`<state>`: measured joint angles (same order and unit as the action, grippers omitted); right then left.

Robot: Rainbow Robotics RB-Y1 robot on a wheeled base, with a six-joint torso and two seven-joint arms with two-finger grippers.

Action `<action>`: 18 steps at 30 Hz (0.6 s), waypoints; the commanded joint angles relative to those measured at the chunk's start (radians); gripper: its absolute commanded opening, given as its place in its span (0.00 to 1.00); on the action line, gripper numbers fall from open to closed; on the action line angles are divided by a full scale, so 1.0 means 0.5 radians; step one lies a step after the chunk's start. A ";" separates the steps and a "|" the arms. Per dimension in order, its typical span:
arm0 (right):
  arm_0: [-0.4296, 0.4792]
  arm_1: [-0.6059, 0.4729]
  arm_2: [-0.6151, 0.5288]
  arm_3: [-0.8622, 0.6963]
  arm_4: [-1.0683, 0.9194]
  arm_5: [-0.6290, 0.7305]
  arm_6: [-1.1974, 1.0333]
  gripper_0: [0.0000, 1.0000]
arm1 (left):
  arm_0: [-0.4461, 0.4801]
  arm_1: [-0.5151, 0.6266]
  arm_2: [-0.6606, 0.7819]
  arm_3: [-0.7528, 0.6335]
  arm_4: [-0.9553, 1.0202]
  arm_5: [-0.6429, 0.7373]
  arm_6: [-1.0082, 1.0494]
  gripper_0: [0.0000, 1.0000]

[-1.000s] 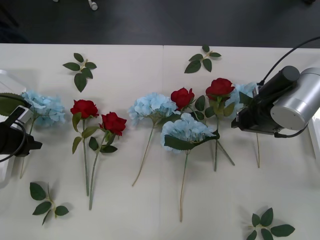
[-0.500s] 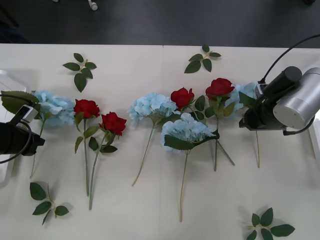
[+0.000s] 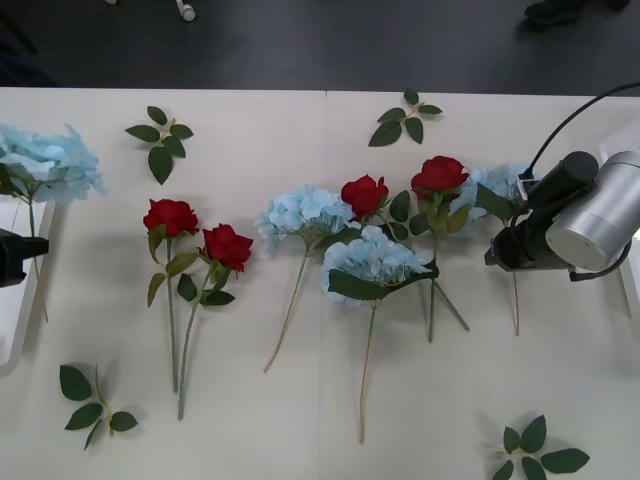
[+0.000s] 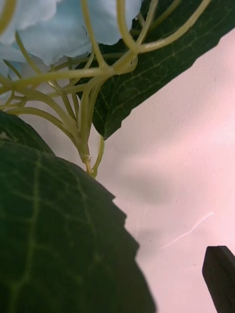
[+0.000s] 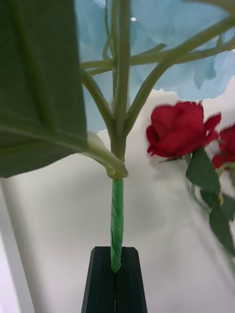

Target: Put the red flowers into the right box and the blue flowers into the left box

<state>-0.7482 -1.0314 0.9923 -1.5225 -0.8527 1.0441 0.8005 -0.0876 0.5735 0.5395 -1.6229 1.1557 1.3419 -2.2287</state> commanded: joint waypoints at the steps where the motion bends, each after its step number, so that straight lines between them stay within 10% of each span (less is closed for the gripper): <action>1: -0.031 -0.002 -0.036 0.017 0.018 0.001 0.179 1.00 | 0.200 0.022 0.093 -0.353 0.008 -0.156 0.592 0.00; 11: -0.028 0.118 -0.036 0.213 0.061 -0.100 0.243 1.00 | 0.279 0.212 0.163 -0.512 -0.385 -0.168 1.442 0.00; 18: -0.028 0.133 -0.036 0.232 0.049 -0.125 0.280 0.97 | 0.092 0.522 0.078 -0.083 -0.434 -0.082 1.788 0.00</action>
<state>-0.7482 -0.9615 0.9915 -1.3982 -0.8304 0.9852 0.8906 0.0344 0.7709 0.5661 -1.7486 0.9439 1.2690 -1.3725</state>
